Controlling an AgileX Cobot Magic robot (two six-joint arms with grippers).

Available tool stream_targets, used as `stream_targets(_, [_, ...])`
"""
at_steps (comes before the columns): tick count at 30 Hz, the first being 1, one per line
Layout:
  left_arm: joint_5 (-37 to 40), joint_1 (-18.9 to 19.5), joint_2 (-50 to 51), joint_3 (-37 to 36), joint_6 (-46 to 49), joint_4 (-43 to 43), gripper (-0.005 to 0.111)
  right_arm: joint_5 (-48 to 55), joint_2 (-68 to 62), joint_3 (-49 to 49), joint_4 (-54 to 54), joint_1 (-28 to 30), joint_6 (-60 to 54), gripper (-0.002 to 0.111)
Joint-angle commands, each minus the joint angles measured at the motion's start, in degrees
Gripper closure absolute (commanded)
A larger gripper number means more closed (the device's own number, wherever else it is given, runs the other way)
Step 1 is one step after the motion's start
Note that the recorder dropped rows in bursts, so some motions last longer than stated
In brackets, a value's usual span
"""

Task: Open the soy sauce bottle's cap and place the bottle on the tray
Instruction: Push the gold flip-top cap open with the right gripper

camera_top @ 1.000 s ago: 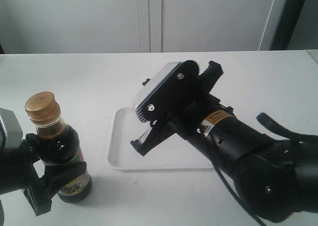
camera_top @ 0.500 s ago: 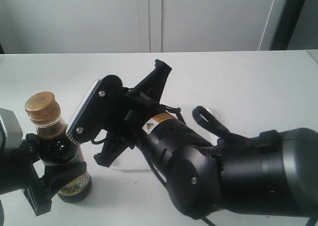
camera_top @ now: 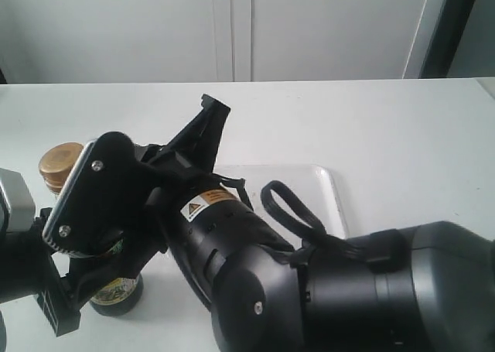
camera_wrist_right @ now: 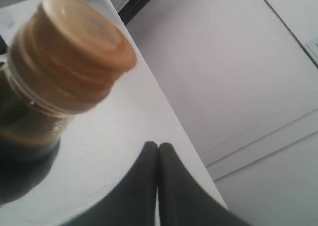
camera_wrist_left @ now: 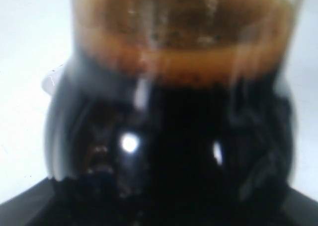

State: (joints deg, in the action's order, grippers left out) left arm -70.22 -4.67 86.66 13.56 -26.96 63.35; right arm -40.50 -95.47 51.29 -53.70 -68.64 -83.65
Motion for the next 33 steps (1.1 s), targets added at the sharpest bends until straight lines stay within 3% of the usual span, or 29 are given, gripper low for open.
stream_targets(1, [0.26, -0.17, 0.06, -0.27, 0.02, 1.32, 0.107, -1.25, -0.09, 2.47, -5.43, -2.2, -9.8, 0.108])
stream_targets(33, [0.26, -0.17, 0.06, -0.27, -0.24, 1.2, 0.107, 2.44, -2.63, 6.27, -10.72, -4.11, -15.75, 0.108])
